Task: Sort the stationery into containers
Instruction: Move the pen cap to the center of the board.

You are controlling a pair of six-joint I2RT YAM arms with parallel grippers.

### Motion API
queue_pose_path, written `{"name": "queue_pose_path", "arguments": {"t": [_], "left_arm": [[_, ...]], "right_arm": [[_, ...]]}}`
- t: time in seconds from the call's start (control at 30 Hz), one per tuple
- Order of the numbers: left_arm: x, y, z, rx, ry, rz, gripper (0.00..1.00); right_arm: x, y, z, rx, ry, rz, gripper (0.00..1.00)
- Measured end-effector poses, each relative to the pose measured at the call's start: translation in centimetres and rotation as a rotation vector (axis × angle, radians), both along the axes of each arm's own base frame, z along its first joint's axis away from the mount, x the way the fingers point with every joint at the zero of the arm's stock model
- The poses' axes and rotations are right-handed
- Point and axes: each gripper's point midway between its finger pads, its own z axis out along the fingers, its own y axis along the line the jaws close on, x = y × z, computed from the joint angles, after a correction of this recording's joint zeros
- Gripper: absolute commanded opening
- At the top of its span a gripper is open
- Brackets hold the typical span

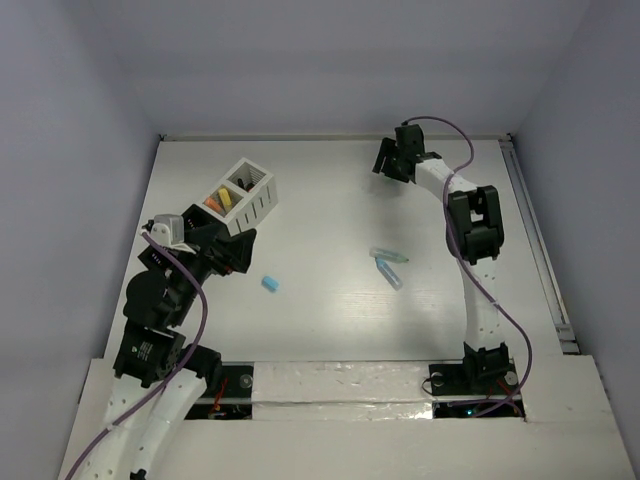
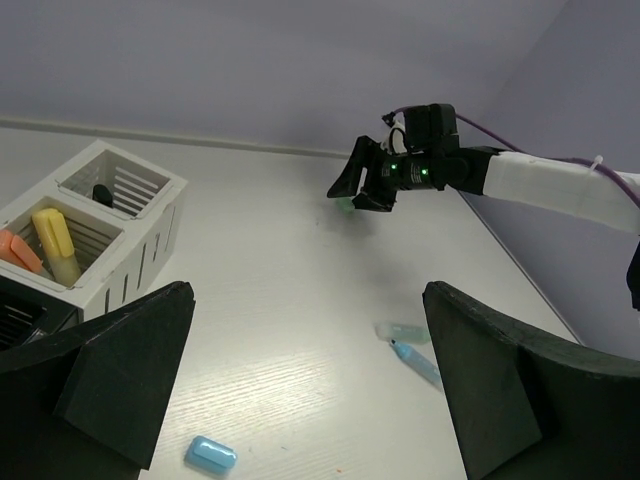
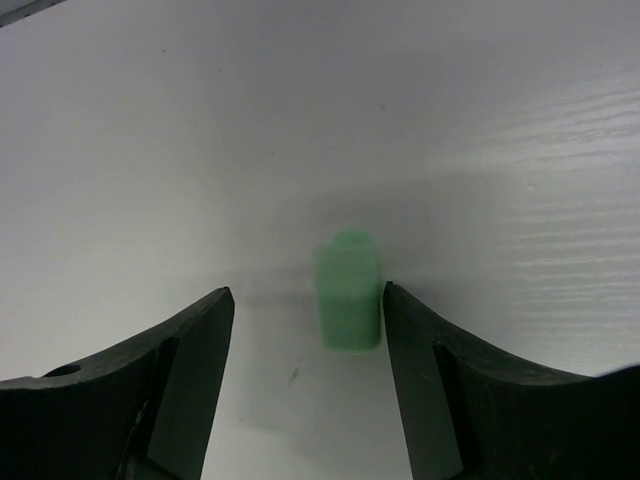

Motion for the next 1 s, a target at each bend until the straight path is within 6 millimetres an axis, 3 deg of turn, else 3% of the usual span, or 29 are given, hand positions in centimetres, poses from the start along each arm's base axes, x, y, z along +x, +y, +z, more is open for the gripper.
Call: {"name": "queue_pose_path", "arguments": {"t": [0.17,0.33,0.5,0.57,0.7,0.83,1.0], "left_arm": [[0.2,0.1,0.1,0.000,-0.003,0.004,0.99],[0.4,0.2,0.1,0.001,-0.004,0.005,0.99],[0.7,0.3,0.0,0.004,-0.001,0.006,0.99],[0.8,0.3,0.1,0.002,-0.004,0.003,0.99],[1.0,0.0,0.1,0.002,-0.002,-0.012,0.99],[1.2,-0.4,-0.4,-0.001,0.012,-0.037,0.99],[1.4,-1.1,-1.3,-0.011,0.039,-0.074,0.99]], "right_arm": [[0.4,-0.3,-0.2,-0.026,0.007,-0.002,0.59],[0.8,-0.3,-0.5,-0.046,0.016,0.012,0.43],[0.8,-0.2,-0.7,-0.059,0.026,0.037,0.15],[0.7,0.1,-0.7,-0.053,0.029,0.060,0.08],[0.4,0.9,-0.8,-0.030,0.018,0.104,0.07],[-1.8,2.1,-0.7,-0.015,0.026,0.168,0.06],[-7.3,6.4,-0.8,0.015,0.073,0.307,0.06]]}}
